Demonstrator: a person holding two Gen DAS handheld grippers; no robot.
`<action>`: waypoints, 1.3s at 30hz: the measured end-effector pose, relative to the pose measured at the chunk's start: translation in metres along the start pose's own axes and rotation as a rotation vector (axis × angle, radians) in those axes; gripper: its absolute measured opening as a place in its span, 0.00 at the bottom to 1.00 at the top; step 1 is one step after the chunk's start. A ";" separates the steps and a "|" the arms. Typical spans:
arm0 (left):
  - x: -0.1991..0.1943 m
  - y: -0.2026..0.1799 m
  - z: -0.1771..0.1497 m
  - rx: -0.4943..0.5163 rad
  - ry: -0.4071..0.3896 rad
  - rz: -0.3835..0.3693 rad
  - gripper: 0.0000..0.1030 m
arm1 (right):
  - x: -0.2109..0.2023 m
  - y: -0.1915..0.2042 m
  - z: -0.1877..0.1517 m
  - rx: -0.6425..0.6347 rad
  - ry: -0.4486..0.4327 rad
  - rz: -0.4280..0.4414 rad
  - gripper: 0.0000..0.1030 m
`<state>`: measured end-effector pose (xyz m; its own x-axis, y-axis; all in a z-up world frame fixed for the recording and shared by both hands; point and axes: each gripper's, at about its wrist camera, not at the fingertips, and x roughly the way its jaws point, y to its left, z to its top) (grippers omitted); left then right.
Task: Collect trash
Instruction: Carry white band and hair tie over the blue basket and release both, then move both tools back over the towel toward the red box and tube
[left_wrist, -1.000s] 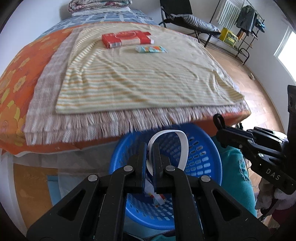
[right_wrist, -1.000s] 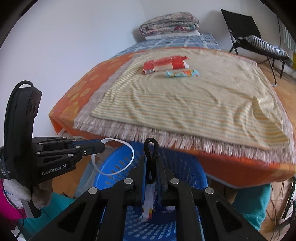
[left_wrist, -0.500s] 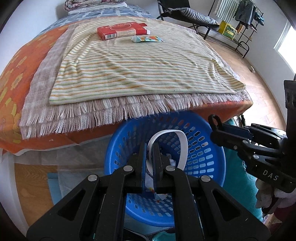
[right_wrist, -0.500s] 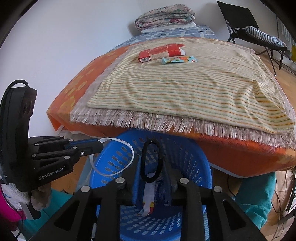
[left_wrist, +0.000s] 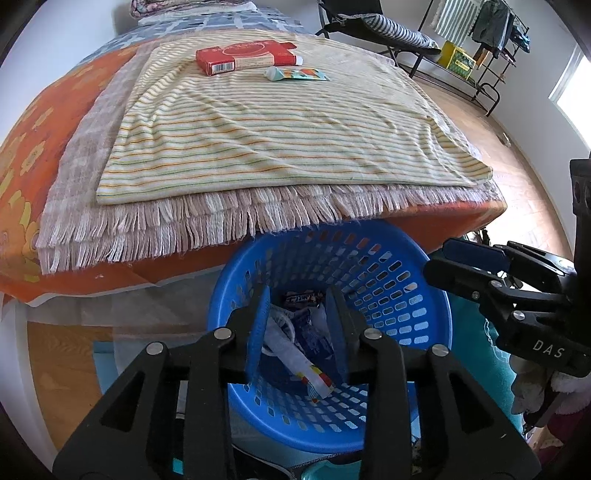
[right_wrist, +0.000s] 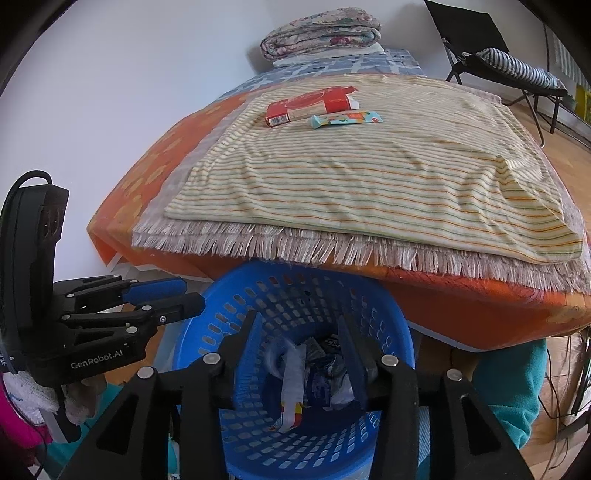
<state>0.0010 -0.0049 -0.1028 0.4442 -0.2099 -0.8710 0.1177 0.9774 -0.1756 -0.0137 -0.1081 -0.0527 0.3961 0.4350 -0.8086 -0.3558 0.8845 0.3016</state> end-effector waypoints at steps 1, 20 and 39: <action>0.000 0.000 0.000 -0.001 0.002 -0.001 0.30 | 0.000 0.000 0.000 0.000 0.001 -0.001 0.48; -0.005 0.004 0.002 -0.016 -0.024 0.008 0.61 | -0.011 -0.004 0.009 0.036 -0.029 -0.057 0.85; -0.049 0.035 0.126 0.011 -0.127 -0.016 0.76 | -0.059 -0.006 0.064 0.062 -0.182 -0.100 1.00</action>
<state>0.0951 0.0365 -0.0089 0.5508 -0.2280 -0.8029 0.1353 0.9736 -0.1837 0.0194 -0.1283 0.0255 0.5750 0.3632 -0.7331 -0.2564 0.9309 0.2601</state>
